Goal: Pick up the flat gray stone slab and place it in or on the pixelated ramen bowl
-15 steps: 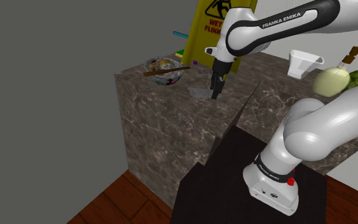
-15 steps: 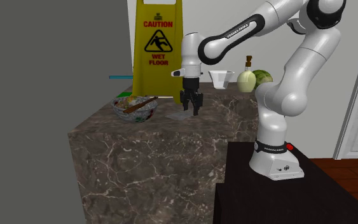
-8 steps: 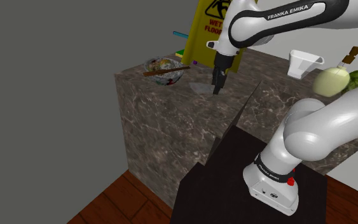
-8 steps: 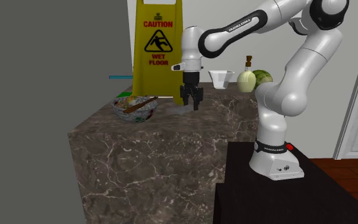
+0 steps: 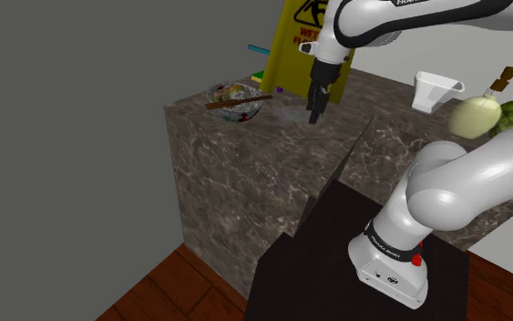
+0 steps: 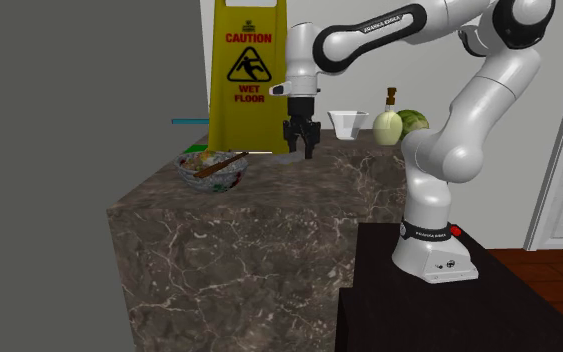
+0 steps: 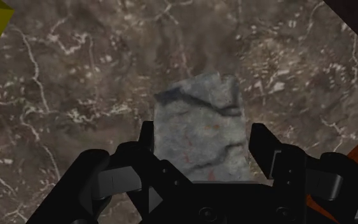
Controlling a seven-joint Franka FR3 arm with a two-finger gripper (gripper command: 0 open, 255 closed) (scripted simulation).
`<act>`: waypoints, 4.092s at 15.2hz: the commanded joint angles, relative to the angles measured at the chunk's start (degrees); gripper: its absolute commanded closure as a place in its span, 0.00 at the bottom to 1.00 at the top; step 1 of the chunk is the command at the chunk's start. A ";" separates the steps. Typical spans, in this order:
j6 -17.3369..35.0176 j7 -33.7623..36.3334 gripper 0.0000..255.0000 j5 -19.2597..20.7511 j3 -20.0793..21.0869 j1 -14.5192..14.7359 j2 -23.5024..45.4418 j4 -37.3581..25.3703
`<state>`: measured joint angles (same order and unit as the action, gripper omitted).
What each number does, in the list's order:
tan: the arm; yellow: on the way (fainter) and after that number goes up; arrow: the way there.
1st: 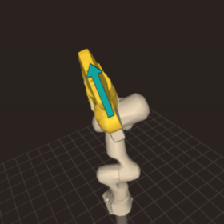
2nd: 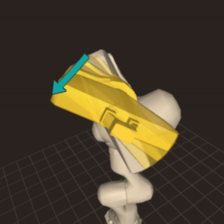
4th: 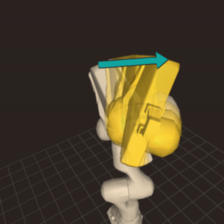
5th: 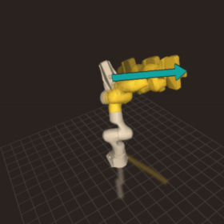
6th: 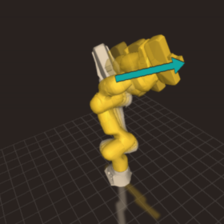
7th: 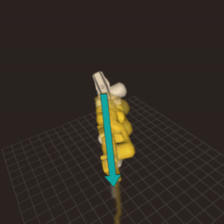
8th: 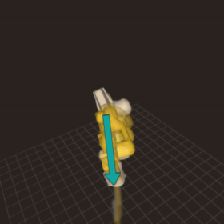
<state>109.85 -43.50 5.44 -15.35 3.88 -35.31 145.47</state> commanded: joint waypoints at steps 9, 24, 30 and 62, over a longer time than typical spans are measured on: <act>-8.12 0.30 1.00 -0.59 0.93 0.28 -0.91 -7.20; -13.09 2.24 1.00 -3.76 2.52 3.00 10.08 -23.06; -12.61 3.69 1.00 -6.68 3.26 5.03 22.97 -35.31; -2.90 4.07 0.00 -9.52 3.88 6.14 35.78 -38.18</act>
<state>106.95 -39.43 -4.08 -11.47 10.01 0.47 107.29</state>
